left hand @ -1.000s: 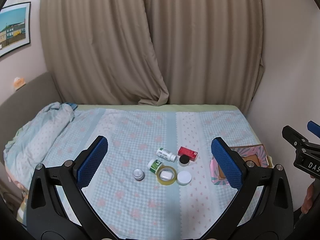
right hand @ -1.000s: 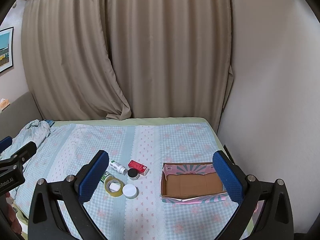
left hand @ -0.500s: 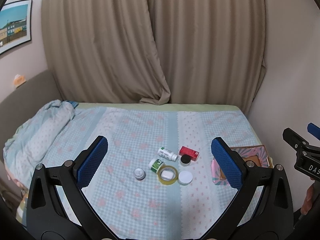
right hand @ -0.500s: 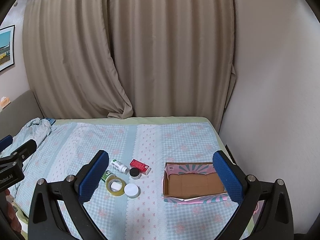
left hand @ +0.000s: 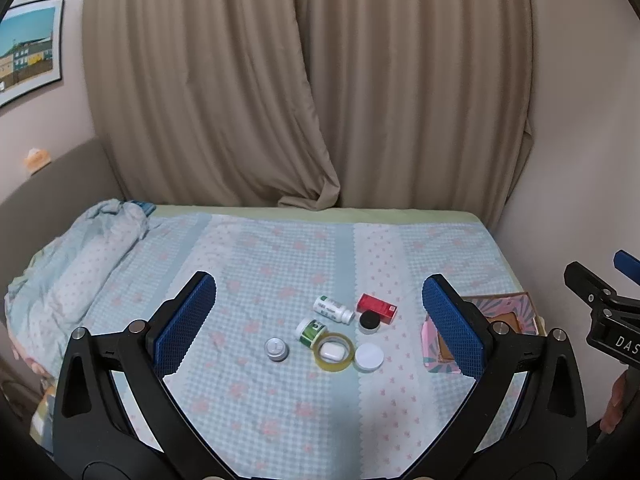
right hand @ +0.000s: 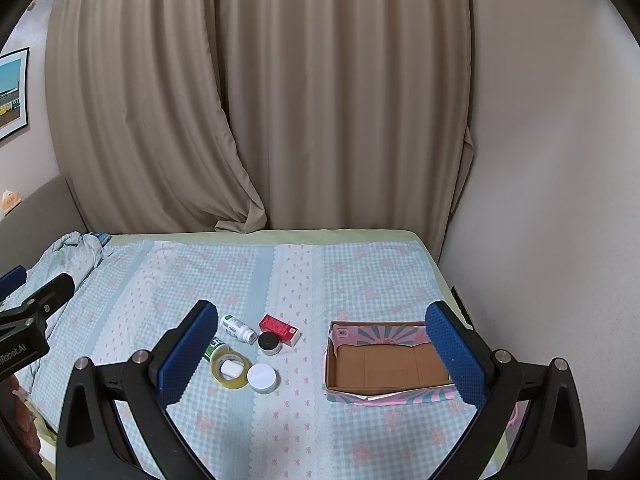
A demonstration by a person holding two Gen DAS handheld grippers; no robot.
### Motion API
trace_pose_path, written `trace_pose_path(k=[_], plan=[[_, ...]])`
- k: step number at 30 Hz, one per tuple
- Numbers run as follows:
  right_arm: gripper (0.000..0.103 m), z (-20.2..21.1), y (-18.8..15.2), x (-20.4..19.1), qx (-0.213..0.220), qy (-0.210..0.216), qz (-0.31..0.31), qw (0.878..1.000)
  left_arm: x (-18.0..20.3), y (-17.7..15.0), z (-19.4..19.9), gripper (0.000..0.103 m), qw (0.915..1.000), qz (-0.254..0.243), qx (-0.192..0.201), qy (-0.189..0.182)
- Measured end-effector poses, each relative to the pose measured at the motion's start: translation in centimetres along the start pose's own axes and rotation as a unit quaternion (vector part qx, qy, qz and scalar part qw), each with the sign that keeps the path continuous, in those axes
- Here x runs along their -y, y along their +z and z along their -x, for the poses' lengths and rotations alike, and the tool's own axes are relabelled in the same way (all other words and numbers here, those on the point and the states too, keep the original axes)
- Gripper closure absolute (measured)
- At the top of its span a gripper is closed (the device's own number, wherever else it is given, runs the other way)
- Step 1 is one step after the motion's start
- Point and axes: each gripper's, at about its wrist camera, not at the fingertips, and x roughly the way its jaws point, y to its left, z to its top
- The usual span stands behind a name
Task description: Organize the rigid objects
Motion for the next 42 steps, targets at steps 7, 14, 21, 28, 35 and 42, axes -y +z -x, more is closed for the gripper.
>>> trace_pose_path(k=[7, 14, 21, 28, 35, 42], plan=[[0.0, 0.09, 0.1, -0.02, -0.001, 0.0, 0.0, 1.0, 0.07, 0.09, -0.18, 0.001, 1.0, 0.001, -0.001, -0.002], [0.0, 0.1, 0.21, 0.03, -0.003, -0.003, -0.002, 1.0, 0.51, 0.04, -0.14, 0.001, 1.0, -0.004, 0.006, -0.005], [0.0, 0.26, 0.44, 0.35, 0.0, -0.001, -0.004, 1.0, 0.64, 0.07, -0.23, 0.001, 1.0, -0.004, 0.005, -0.005], [0.0, 0.32, 0.46, 0.47, 0.0, -0.004, -0.002, 1.0, 0.16, 0.04, 0.0, 0.001, 0.9999, 0.005, 0.007, -0.011], [0.0, 0.2, 0.66, 0.39, -0.001, -0.005, -0.001, 1.0, 0.09, 0.06, 0.14, 0.001, 0.9998, 0.008, 0.009, -0.014], [0.0, 0.08, 0.59, 0.32, -0.001, -0.002, -0.003, 1.0, 0.33, 0.08, -0.11, 0.001, 0.9999, 0.007, 0.005, -0.013]])
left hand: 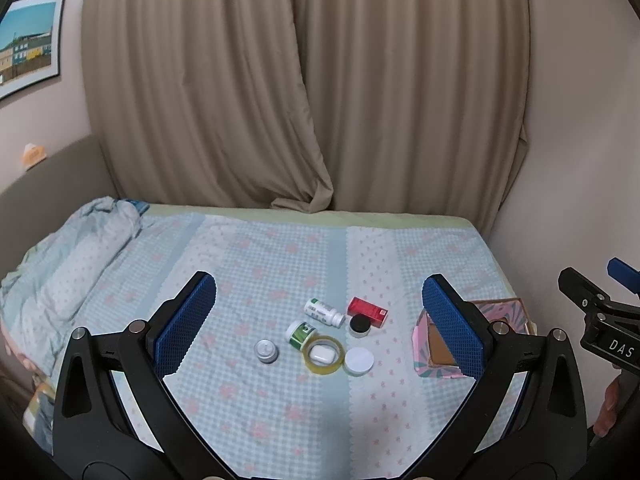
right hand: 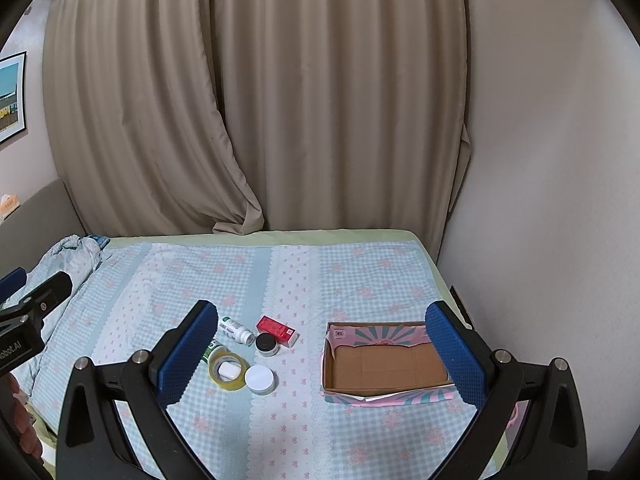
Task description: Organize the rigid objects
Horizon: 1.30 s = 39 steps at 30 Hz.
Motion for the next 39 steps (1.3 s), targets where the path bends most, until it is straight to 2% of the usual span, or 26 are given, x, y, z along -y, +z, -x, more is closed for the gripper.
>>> trace_pose_path(k=[8, 13, 17, 25, 31, 36, 39], plan=[[0.0, -0.7, 0.4, 0.1, -0.014, 0.012, 0.002, 1.0, 0.1, -0.3, -1.4, 0.001, 0.9995, 0.015, -0.027, 0.005], [0.0, -3.2, 0.6, 0.2, -0.042, 0.022, 0.017, 0.999, -0.5, -2.1, -4.3, 0.001, 0.9957, 0.051, -0.077, 0.013], [0.0, -6.9, 0.2, -0.2, -0.075, 0.041, 0.046, 0.995, -1.2, -4.2, -7.8, 0.001, 0.9874, 0.089, -0.128, 0.026], [0.0, -17.0, -2.2, -1.4, -0.127, 0.096, 0.12, 0.98, -2.8, -10.3, -17.0, 0.001, 0.9599, 0.169, -0.217, 0.054], [0.0, -24.6, -4.4, -2.9, -0.179, 0.123, 0.146, 0.965, -3.6, -14.6, -23.2, 0.001, 0.9336, 0.222, -0.277, 0.046], [0.0, -29.7, -7.4, -5.3, -0.218, 0.157, 0.205, 0.941, -4.2, -17.0, -28.3, 0.001, 0.9144, 0.247, -0.318, 0.04], [0.0, -32.0, -9.2, -6.6, -0.243, 0.18, 0.234, 0.924, -4.6, -17.8, -30.9, 0.001, 0.9063, 0.256, -0.333, 0.042]])
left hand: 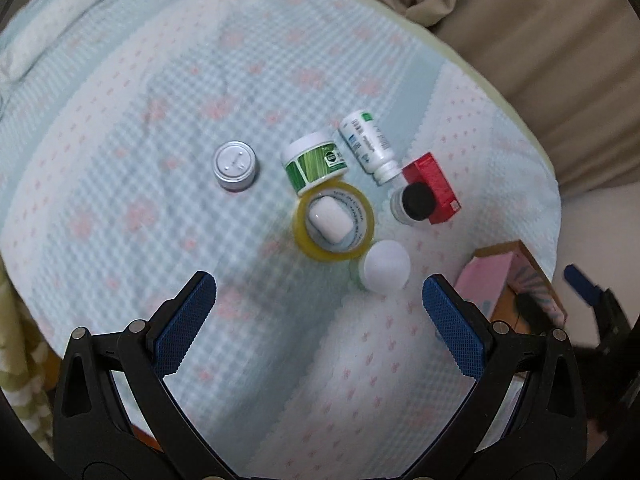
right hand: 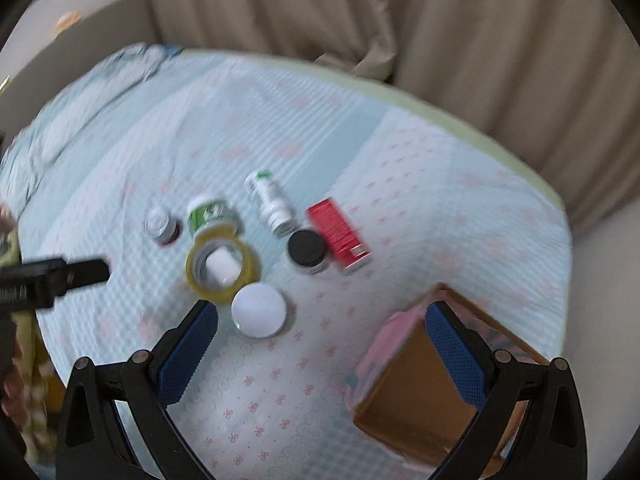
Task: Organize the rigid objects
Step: 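Lower the left tool to the silver tin while the right tool approaches the tape roll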
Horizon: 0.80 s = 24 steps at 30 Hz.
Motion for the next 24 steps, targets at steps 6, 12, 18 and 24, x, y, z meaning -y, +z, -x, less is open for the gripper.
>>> trace_pose_path(k=[6, 12, 18, 24], plan=[[0.0, -5.4, 0.8, -1.7, -0.042, 0.032, 0.045, 0.998, -1.2, 2.9, -4.3, 0.001, 0.9993, 0.018, -0.029, 0.012], [0.0, -10.4, 1.8, -4.0, -0.067, 0.067, 0.063, 0.993, -3.9, 5.5, -8.0, 0.001, 0.9979, 0.037, -0.044, 0.03], [0.0, -15.0, 1.8, -6.8, -0.093, 0.096, 0.084, 0.987, -6.9, 6.2, -11.6, 0.001, 0.9958, 0.041, -0.061, 0.053], [0.0, -18.5, 1.7, -9.4, -0.108, 0.115, 0.106, 0.982, -8.8, 6.9, -15.5, 0.001, 0.9953, 0.025, -0.067, 0.066]])
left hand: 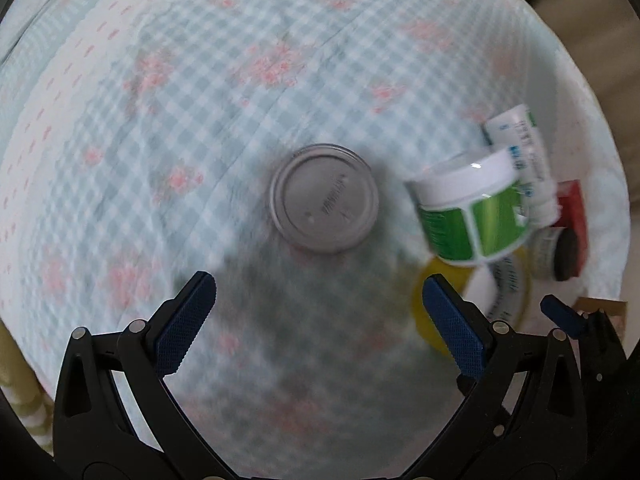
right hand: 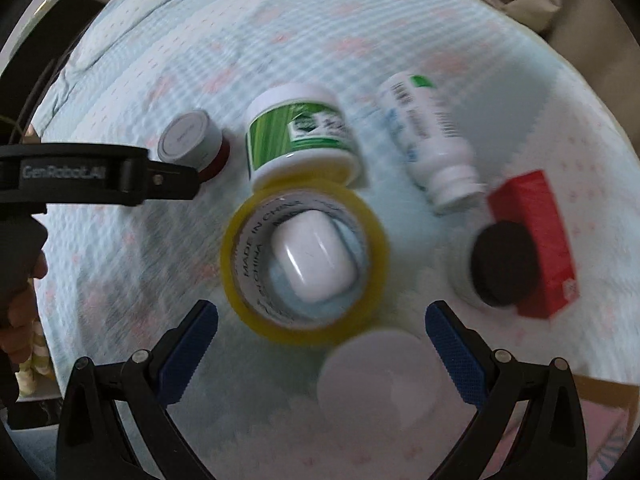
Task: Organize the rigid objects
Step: 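Lower the left tool to the silver tin while the right tool approaches the tape roll, then grasp the silver tin with the left tool while the right tool grasps the yellow tape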
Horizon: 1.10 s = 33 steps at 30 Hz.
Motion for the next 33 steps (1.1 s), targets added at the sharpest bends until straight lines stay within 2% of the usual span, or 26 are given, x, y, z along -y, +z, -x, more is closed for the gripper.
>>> trace_pose_path(k=[9, 12, 13, 16, 17, 27, 29, 33], plan=[[0.0, -3.3, 1.6, -0.7, -0.008, -0.001, -0.008, 1.0, 1.3, 2.3, -3.4, 0.007, 0.9983, -0.048, 0.026, 0.022], [0.0, -3.8, 2.2, -0.7, -0.009, -0.006, -0.014, 1.0, 2.5, 3.1, -4.0, 0.021, 0.9962, -0.067, 0.04, 0.038], [0.0, -3.9, 2.4, -0.7, -0.007, -0.008, -0.013, 1.0, 2.9, 3.4, -4.3, 0.031, 0.9953, -0.074, 0.045, 0.043], [0.005, -4.0, 3.0, -0.4, -0.009, -0.017, -0.024, 1.0, 4.5, 3.8, -4.7, 0.05, 0.9924, -0.094, 0.063, 0.047], [0.005, -4.0, 3.1, -0.4, -0.01, -0.019, -0.025, 0.999, 5.0, 3.9, -4.8, 0.053, 0.9916, -0.099, 0.068, 0.05], [0.006, -4.0, 3.6, -1.1, -0.002, -0.038, -0.035, 0.999, 5.3, 3.7, -4.4, 0.053, 0.99, -0.109, 0.079, 0.044], [0.006, -3.1, 3.5, -1.1, 0.005, -0.04, -0.04, 0.998, 3.5, 2.8, -3.0, 0.053, 0.9898, -0.11, 0.08, 0.043], [0.006, -1.5, 3.4, -1.1, 0.016, -0.042, -0.051, 0.998, 3.4, 1.0, 0.1, 0.053, 0.9881, -0.116, 0.093, 0.04]])
